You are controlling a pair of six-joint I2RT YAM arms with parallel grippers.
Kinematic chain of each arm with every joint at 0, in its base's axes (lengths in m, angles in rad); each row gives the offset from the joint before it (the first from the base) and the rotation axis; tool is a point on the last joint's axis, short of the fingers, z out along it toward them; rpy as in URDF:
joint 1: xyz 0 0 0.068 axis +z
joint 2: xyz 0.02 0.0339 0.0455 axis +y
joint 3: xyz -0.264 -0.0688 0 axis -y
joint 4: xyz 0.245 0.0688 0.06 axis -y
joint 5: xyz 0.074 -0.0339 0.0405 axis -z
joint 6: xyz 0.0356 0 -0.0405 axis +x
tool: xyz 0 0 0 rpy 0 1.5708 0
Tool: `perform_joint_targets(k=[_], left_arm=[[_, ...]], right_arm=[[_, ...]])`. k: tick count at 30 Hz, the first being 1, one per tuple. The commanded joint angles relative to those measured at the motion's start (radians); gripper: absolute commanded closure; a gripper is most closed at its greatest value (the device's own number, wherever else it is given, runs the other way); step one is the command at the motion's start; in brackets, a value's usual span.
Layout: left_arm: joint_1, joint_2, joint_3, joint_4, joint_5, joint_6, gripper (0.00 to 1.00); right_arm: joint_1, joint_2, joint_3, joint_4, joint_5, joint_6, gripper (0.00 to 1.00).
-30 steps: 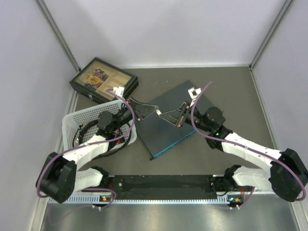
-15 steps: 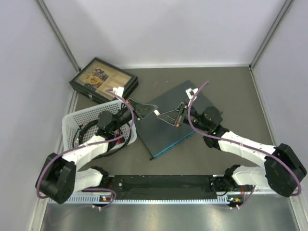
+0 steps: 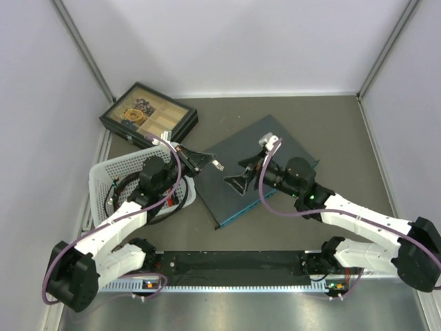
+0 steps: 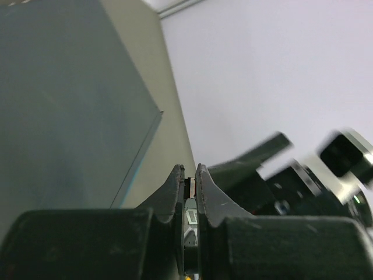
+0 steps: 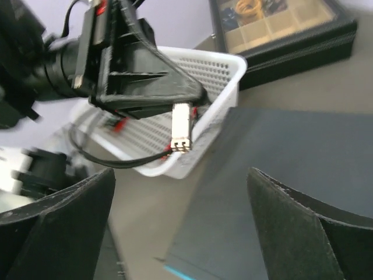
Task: Insert the plug into the switch port
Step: Adjust the plug.
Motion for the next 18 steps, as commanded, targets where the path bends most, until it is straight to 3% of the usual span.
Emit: perform_joint_targets(k=[1,5,10,14,18], left_arm=[[-0.001,-0.036,0.058,-0.148,-0.093,-0.054,1.00],[-0.002,-0.028,0.061,-0.151,-0.084,-0.104,1.00],[-0.004,-0.008,0.059,-0.113,-0.052,-0.140,1.00],[-0.008,-0.008,0.058,-0.102,-0.045,-0.151,1.00],[-0.012,-0.009,0.064,-0.100,-0.045,-0.154,1.00]], right_arm=[[0.118,-0.021,0.061,-0.057,0.231,-0.441,0.07],[0.139,-0.004,0.022,0.094,0.201,-0.497,0.07],[0.145,0.065,0.004,0.242,0.188,-0.512,0.22],[0.147,0.112,0.016,0.278,0.182,-0.507,0.31],[0.145,0.155,0.031,0.295,0.173,-0.507,0.34]])
